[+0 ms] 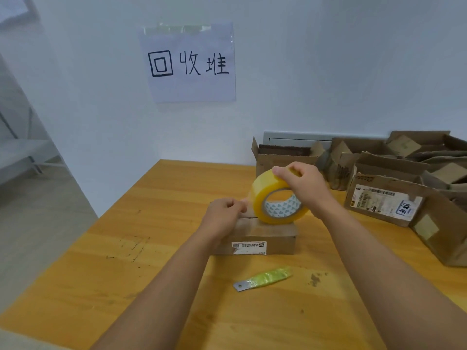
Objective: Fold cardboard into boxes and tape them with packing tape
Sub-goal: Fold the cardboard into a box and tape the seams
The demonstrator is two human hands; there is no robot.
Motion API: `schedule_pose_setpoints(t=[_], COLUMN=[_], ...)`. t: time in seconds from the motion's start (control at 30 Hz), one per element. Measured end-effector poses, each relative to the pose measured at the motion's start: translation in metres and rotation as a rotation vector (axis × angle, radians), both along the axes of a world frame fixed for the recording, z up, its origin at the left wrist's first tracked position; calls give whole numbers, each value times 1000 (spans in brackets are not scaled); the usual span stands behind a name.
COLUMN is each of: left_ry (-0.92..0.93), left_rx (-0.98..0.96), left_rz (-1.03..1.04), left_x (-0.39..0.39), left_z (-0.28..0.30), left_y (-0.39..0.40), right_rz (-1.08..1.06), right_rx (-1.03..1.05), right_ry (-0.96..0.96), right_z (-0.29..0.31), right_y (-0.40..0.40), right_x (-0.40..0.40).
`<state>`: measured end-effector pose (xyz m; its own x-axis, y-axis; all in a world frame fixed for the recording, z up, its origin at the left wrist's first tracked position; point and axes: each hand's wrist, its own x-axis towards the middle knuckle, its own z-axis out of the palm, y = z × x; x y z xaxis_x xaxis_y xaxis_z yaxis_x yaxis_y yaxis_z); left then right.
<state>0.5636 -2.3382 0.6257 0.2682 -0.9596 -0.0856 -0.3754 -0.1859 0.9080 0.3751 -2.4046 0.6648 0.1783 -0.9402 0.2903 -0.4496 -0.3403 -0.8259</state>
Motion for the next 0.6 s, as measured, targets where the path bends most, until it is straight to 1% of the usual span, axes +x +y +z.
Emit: schedule_pose_setpoints(t=[0.17, 0.3, 0.43, 0.5, 0.6], left_ry=[122, 167, 217, 235, 220], left_rx=[-112, -106, -81, -81, -97], left_rz=[48, 71, 136, 163, 175], left_x=[-3, -2, 0, 2, 1], left_z=[-2, -3, -4, -3, -7], left_y=[-2, -4, -4, -3, -3], right_rz=[5, 80, 185, 183, 138], right_rx=[23, 71, 172, 230, 247], right_ry=[79, 122, -1, -66, -130], right_z=[4, 1, -22, -42, -59], right_y=[-3, -3, 2, 4, 9], right_x=[-7, -16, -34, -38, -33])
